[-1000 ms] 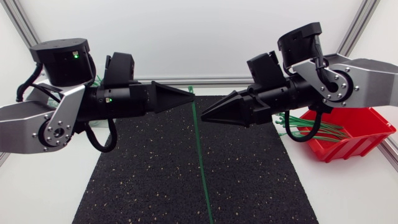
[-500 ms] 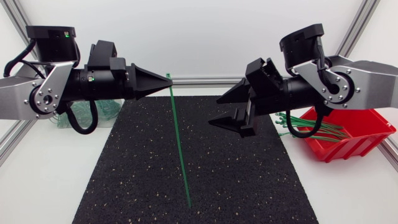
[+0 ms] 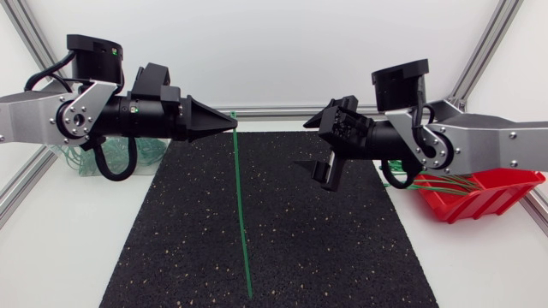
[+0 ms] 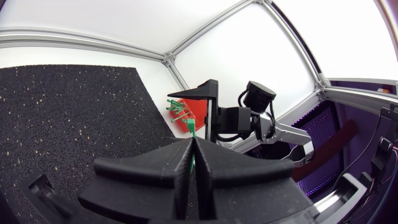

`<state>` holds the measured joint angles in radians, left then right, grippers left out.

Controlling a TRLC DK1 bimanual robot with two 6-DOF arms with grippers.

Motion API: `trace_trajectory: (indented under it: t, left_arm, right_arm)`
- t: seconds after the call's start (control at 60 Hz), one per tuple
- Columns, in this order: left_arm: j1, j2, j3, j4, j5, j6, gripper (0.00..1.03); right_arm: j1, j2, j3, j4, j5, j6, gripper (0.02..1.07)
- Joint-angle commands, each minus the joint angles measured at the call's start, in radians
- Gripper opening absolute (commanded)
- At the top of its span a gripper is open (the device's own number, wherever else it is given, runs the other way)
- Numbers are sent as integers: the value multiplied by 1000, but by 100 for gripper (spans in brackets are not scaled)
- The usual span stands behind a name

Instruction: Take a green cable tie from the red box, thread the tail through the head to close it, then place it in the transparent bin on the left.

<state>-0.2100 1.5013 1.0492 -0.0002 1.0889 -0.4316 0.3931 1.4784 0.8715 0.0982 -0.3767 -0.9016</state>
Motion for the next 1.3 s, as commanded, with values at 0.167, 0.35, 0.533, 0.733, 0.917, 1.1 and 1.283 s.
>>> trace_trajectory:
  t: [0.167,0.35,0.533,0.733,0.917,1.1,1.283]
  left_arm:
    - [6,53,48,-21,45,28,4]
    - [29,86,52,-26,92,28,4]
    - [46,112,60,-49,140,27,4]
    - [64,126,84,-90,204,-1,4]
    - [63,131,90,-101,220,-4,4]
    - [72,148,109,-103,224,-15,4]
    - [86,148,117,-106,235,-18,4]
  right_arm:
    - [32,17,-117,236,-7,-461,103]
    - [78,-15,-128,271,2,-596,103]
    - [147,-59,-201,382,-57,-681,103]
    - [250,-33,-272,548,-48,-783,103]
    - [332,-3,-322,589,-42,-862,103]
    - [412,3,-378,615,-13,-881,103]
    - [449,16,-410,612,-13,-912,103]
